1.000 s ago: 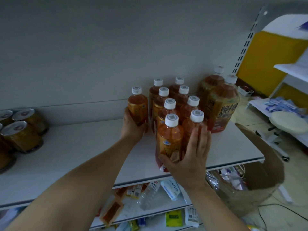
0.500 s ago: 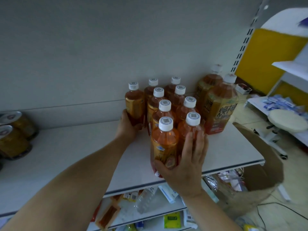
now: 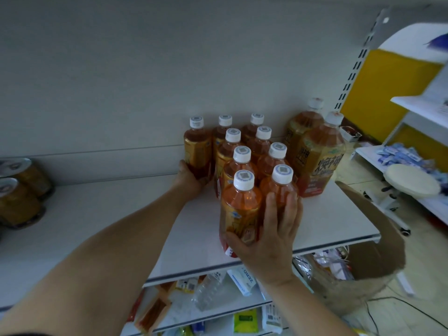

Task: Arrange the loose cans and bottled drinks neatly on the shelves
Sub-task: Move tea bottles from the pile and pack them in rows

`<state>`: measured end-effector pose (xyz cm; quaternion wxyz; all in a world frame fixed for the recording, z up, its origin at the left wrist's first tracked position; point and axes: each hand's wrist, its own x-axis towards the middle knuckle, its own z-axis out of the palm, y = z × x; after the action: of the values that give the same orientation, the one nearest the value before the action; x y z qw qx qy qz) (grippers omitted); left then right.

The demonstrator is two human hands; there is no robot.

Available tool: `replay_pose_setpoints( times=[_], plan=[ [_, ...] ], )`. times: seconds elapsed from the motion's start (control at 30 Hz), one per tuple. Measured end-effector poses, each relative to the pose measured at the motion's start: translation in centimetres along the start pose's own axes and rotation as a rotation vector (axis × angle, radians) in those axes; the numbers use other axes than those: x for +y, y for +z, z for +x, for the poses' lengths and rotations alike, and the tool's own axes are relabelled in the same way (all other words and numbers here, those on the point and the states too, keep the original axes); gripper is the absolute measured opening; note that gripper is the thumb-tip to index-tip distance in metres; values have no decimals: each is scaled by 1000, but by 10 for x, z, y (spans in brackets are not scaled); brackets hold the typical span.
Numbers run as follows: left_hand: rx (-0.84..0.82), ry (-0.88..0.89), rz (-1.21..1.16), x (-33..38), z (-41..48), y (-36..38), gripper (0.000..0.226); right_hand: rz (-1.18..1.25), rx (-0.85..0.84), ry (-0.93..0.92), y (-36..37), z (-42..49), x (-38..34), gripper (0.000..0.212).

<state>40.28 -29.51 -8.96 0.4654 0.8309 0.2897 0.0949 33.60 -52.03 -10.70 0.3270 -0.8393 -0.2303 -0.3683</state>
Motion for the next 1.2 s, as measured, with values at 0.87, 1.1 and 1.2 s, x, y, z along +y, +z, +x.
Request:
replay_pose_setpoints(
  times=[0.87,1.1,1.2],
  plan=[
    [-46,199,-94,3,-194,46,66,399,-358,260,-65,30,32,74],
    [-89,232,-32,5,-193,46,69,408,-406,262,-67,33,35,76],
    [-163,204,10,9,-188,36,73,414,-439,272,-72,39,36,76]
  ],
)
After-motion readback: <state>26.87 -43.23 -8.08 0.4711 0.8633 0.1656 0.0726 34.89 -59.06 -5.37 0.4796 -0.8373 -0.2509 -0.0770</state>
